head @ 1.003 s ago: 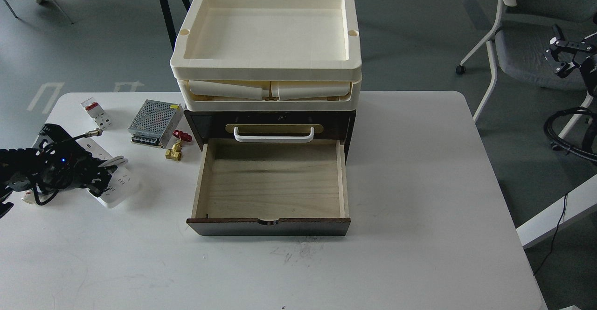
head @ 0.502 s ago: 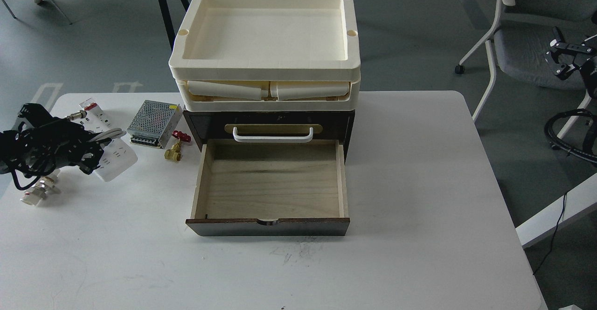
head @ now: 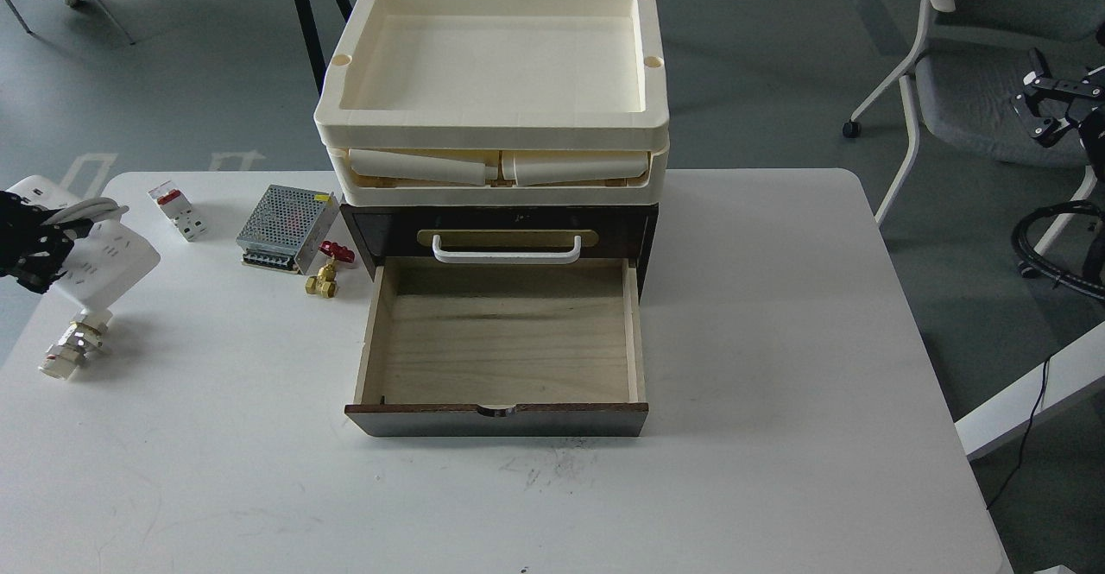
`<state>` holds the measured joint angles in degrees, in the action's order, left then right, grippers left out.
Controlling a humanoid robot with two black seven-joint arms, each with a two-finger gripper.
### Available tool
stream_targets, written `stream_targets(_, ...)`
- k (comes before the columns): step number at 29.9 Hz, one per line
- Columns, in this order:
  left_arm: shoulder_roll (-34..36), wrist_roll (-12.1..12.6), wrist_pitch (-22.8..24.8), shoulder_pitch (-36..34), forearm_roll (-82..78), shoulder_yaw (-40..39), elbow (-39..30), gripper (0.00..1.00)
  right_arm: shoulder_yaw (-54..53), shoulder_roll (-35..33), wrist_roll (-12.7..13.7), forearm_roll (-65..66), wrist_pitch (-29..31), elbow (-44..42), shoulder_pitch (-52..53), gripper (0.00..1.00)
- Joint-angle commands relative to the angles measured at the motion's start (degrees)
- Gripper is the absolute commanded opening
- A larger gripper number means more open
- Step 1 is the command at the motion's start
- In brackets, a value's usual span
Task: Put charging cable into cabinet
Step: 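Lift the grey cable coil off the table with the left gripper, then carry the cable with the left gripper over the open drawer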
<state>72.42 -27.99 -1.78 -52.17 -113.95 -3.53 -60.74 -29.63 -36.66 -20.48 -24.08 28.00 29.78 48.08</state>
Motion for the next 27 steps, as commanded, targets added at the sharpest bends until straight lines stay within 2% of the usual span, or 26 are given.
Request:
stream_targets(1,6.8,0.0,7.9,-2.5,6.2,-0.3,-12.7,0.0,0.0,0.0,0.0,0.0,0.0,0.0,0.0,1.0)
stream_targets(3,9.7,0.0,13.4,-4.3,10.1,-0.4,-18.6,0.0,0.0,0.0,0.0,0.0,0.0,0.0,0.0,1.0)
stream_targets(6,11.7,0.0,18.6,-4.7,18.3,-1.0,-23.8,0.0,0.0,0.0,0.0,0.1,0.0,-0.1,0.0,1.0)
stream_targets(11,11.0,0.0,24.4,-4.9,29.8,-1.1,-28.2,0.0,0.0,-0.4,0.0,0.1,0.0,-0.1,0.0,1.0)
stream_targets(14,7.9,0.0,28.6,-5.0,38.1,-2.4,-29.3,0.0,0.0,-0.5,0.0,0.1,0.0,-0.1,0.0,1.0)
stream_targets(20,1.4,0.0,28.9,-4.3,51.8,-2.5,-29.3,0.0,0.0,-0.8,0.0,0.1,0.0,-0.2,-0.9,1.0)
stream_targets(27,-1.1,0.0,28.6,-4.2,61.5,-2.6,-29.2,0.0,0.0,-2.4,0.0,0.1,0.0,-0.2,-1.8,1.0)
